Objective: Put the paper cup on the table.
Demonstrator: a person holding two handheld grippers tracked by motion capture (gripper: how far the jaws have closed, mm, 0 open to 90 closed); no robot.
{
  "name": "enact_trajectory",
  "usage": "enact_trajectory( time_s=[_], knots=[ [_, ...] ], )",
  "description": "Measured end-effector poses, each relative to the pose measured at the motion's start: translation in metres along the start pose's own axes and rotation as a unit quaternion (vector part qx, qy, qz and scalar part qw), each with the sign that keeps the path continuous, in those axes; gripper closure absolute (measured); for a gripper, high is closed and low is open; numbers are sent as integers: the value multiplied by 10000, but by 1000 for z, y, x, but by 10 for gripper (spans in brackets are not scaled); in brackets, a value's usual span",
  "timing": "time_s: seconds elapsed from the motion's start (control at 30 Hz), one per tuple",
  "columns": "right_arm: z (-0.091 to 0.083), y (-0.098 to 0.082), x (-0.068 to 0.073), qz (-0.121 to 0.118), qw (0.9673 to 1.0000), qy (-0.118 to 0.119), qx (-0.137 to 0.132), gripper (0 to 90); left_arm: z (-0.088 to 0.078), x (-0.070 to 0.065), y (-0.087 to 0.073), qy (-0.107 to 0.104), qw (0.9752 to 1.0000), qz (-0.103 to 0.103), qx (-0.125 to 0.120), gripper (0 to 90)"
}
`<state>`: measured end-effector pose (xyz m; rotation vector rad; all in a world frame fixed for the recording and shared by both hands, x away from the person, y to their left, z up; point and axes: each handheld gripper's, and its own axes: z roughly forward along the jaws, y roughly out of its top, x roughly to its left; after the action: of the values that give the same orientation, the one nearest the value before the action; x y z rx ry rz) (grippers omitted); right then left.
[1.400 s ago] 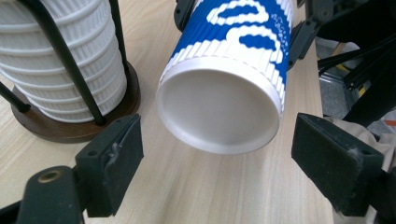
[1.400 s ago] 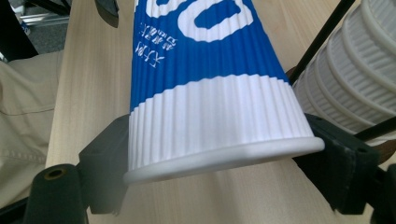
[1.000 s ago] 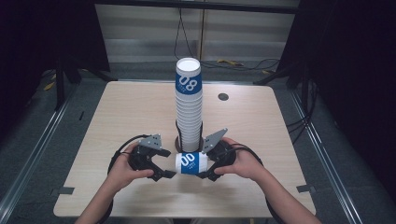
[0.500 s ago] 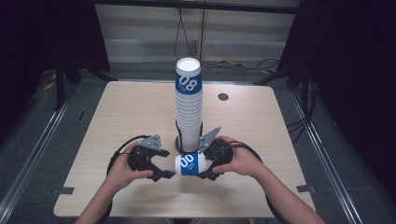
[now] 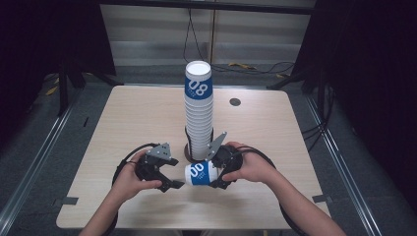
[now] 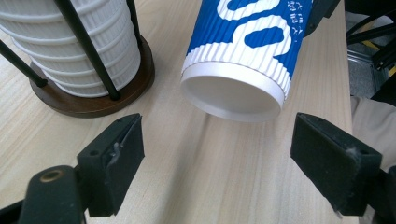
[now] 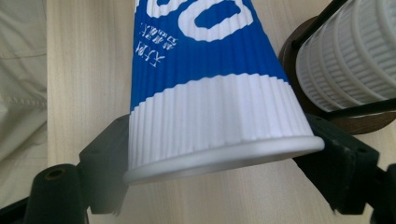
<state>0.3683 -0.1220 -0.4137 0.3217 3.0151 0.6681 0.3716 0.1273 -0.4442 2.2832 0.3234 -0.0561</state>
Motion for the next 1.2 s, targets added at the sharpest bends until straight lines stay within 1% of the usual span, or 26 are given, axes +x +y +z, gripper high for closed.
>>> enact_trajectory(
  time_s=[0.03, 0.07, 0.13, 0.17, 0.23, 0.3, 0.33, 0.37, 0.43, 0.47, 0.5, 0.53, 0.6, 0.63, 0.67, 0.7, 0.73, 0.8, 0.83, 0.87, 0.93, 0.97, 1.07, 1.13, 1.17, 1.2],
  knots=[
    [0, 1, 1, 48, 10000, 10, 61, 175, 0, 0, 0, 19, 10000, 23, 26, 173],
    [0, 1, -1, -46, 10000, 14, 26, 175, 1, 0, 0, 14, 10000, 31, 13, 173],
    [0, 2, 1, 32, 9999, 1, 127, 175, 1, 0, 0, 10, 10000, 32, 10, 173],
    [0, 3, 1, 24, 9999, -4, 147, 175, 1, -1, 0, 1, 10000, 7, 18, 173],
    [-1, 4, 1, 19, 9997, -2, 229, 175, 2, -1, 0, 0, 10000, 30, 15, 173],
    [-1, 5, 1, -40, 9996, -2, 286, 175, 2, -1, 0, -14, 10000, 32, 7, 173],
    [-1, 6, 1, -80, 9995, 10, 317, 175, 3, -1, 0, -11, 10000, 71, 30, 174],
    [-1, 7, 2, -73, 9992, 3, 385, 175, 3, -1, 0, -20, 10000, 59, 52, 173],
    [0, 8, 1, -140, 9990, 10, 429, 175, 3, -2, 0, -10, 10000, 44, 69, 173],
    [0, 9, 2, -129, 9987, -15, 487, 175, 3, -1, 0, -3, 9999, 68, 84, 173],
    [0, 9, 2, -161, 9986, -14, 504, 175, 3, -1, 0, -3, 9999, 118, 127, 173],
    [0, 10, 2, -173, 9985, -6, 510, 175, 3, -1, 0, 16, 9999, 74, 100, 173],
    [0, 11, 2, -200, 9983, -3, 540, 175, 3, -2, 0, 50, 9998, 92, 140, 173],
    [0, 11, 2, -178, 9983, 7, 555, 175, 3, -2, 1, 68, 9997, 114, 183, 174],
    [1, 12, 2, -255, 9980, 2, 572, 175, 3, -2, 1, 85, 9996, 138, 219, 175],
    [1, 12, 1, -271, 9980, 7, 573, 175, 3, -2, 1, 120, 9995, 165, 256, 175],
    [1, 12, 2, -223, 9979, 21, 613, 175, 3, -3, 2, 152, 9994, 161, 271, 175],
    [2, 13, 2, -240, 9978, 22, 622, 175, 3, -4, 2, 196, 9989, 190, 382, 176],
    [2, 13, 2, -224, 9976, 30, 656, 175, 4, -5, 3, 205, 9988, 245, 377, 176],
    [2, 14, 2, -260, 9974, 20, 665, 175, 4, -5, 3, 217, 9984, 291, 431, 177],
    [2, 14, 2, -289, 9974, 44, 661, 174, 4, -7, 4, 251, 9980, 284, 508, 179],
    [2, 15, 3, -296, 9973, 11, 670, 175, 4, -7, 5, 240, 9979, 323, 507, 179],
    [2, 15, 2, -298, 9973, 12, 672, 175, 7, -8, 5, 219, 9980, 347, 486, 182],
    [1, 15, 2, -283, 9974, 27, 663, 174, 8, -8, 5, 194, 9977, 363, 533, 182],
    [1, 15, 1, -310, 9974, 30, 650, 174, 9, -8, 5, 229, 9976, 389, 524, 182],
    [1, 15, 1, -315, 9974, 40, 644, 174, 9, -8, 5, 206, 9976, 386, 537, 182]
  ],
)
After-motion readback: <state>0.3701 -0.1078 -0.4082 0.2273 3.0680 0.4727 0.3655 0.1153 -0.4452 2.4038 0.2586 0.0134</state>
